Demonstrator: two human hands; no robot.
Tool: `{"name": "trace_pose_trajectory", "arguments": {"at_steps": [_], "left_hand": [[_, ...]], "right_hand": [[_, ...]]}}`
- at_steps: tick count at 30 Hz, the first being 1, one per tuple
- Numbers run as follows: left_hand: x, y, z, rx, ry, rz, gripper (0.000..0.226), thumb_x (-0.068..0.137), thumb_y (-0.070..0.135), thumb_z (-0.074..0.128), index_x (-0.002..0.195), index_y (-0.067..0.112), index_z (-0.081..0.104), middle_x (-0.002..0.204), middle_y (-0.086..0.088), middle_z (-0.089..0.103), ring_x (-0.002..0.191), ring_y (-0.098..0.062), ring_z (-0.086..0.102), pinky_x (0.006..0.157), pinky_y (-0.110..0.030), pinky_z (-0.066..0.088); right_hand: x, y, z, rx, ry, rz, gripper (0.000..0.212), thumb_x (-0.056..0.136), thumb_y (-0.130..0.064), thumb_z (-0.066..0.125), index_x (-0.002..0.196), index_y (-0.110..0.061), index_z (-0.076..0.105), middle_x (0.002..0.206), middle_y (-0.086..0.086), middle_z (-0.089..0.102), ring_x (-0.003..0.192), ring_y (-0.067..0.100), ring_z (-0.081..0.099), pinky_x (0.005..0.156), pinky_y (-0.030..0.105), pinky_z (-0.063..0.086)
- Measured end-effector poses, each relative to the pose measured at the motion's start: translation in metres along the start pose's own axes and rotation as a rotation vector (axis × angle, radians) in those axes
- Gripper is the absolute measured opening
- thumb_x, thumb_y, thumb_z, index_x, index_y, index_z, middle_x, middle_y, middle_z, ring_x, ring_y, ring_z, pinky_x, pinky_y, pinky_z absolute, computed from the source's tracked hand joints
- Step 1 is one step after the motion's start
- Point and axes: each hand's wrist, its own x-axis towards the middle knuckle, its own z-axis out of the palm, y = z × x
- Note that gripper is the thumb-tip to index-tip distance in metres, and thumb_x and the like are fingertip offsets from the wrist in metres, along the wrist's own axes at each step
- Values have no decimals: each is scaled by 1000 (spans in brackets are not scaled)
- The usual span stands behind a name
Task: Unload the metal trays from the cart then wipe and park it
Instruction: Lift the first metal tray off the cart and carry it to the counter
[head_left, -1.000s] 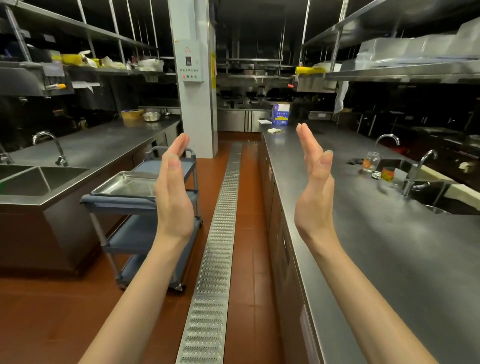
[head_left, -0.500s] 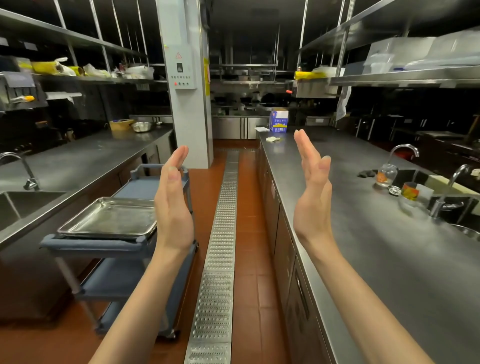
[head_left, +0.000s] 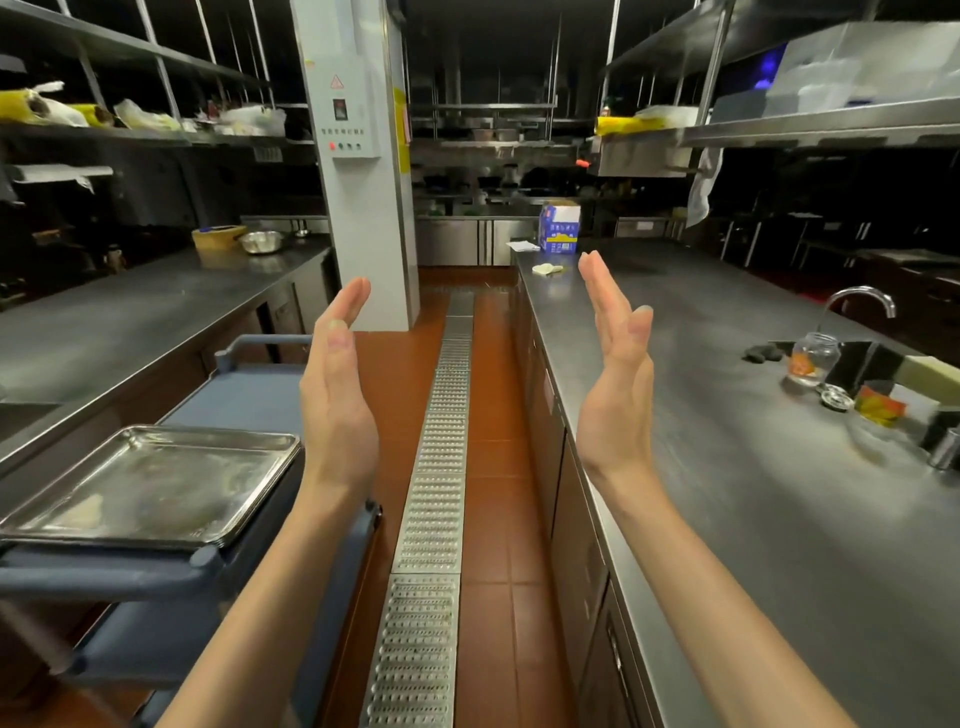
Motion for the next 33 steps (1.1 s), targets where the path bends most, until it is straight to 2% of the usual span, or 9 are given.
{"name": "trace_pose_trajectory", "arguments": {"at_steps": [7, 12, 15, 21, 24, 26, 28, 30, 33], "left_hand": [[80, -71, 64, 19, 36, -1, 53, 116, 38, 20, 160, 19, 42, 160, 15, 50, 151, 0, 39, 130, -38, 27], [125, -121, 95, 52, 41, -5, 50, 118, 33, 20, 161, 19, 41, 161, 13, 49, 151, -1, 39, 129, -37, 28], [150, -152, 108, 59, 43, -8, 48, 119, 29, 20, 161, 21, 41, 160, 15, 48, 151, 1, 39, 128, -32, 28], [204, -220, 131, 36, 56, -11, 48, 116, 38, 21, 158, 28, 42, 160, 15, 49, 150, 1, 39, 128, -30, 28], [236, -258, 137, 30, 62, 4, 51, 114, 45, 22, 158, 28, 42, 160, 16, 49, 150, 1, 39, 126, -23, 28], [260, -281, 138, 37, 66, 10, 50, 115, 43, 22, 159, 28, 41, 159, 19, 49, 150, 2, 39, 124, -19, 28], [293, -308, 137, 53, 79, 27, 47, 116, 42, 21, 157, 33, 41, 160, 20, 48, 151, 1, 38, 124, -21, 28], [318, -325, 136, 61, 92, 41, 44, 116, 42, 21, 156, 37, 42, 160, 21, 48, 151, 0, 38, 123, -19, 29], [357, -359, 129, 68, 97, 49, 47, 117, 39, 22, 159, 29, 42, 160, 18, 48, 151, 0, 39, 119, -13, 30]], "right_hand": [[101, 84, 7, 12, -29, -18, 88, 99, -80, 12, 162, -26, 43, 163, -19, 44, 155, -2, 31, 132, 35, 19], [151, 140, 16, 14, -38, 1, 89, 99, -81, 13, 162, -26, 42, 164, -18, 44, 155, -2, 31, 133, 39, 19], [177, 172, 23, 20, -46, -3, 87, 101, -78, 12, 162, -25, 42, 164, -17, 44, 155, -1, 31, 133, 40, 19], [231, 238, 51, 21, -55, -27, 89, 101, -78, 12, 162, -21, 42, 164, -14, 45, 155, 0, 32, 132, 40, 21], [263, 270, 71, 39, -53, -47, 91, 99, -81, 13, 161, -21, 43, 164, -14, 46, 154, 1, 34, 132, 39, 21], [286, 290, 88, 37, -58, -52, 93, 98, -82, 13, 161, -22, 43, 164, -15, 46, 154, 0, 34, 132, 39, 21], [316, 313, 111, 38, -60, -54, 94, 97, -83, 12, 161, -22, 43, 164, -13, 46, 154, 1, 34, 132, 39, 21], [339, 328, 128, 45, -66, -63, 87, 102, -76, 10, 161, -21, 43, 164, -12, 46, 154, 1, 34, 132, 40, 22], [375, 362, 160, 56, -69, -67, 75, 107, -59, 9, 161, -21, 43, 164, -13, 46, 154, 0, 34, 132, 43, 22]]}}
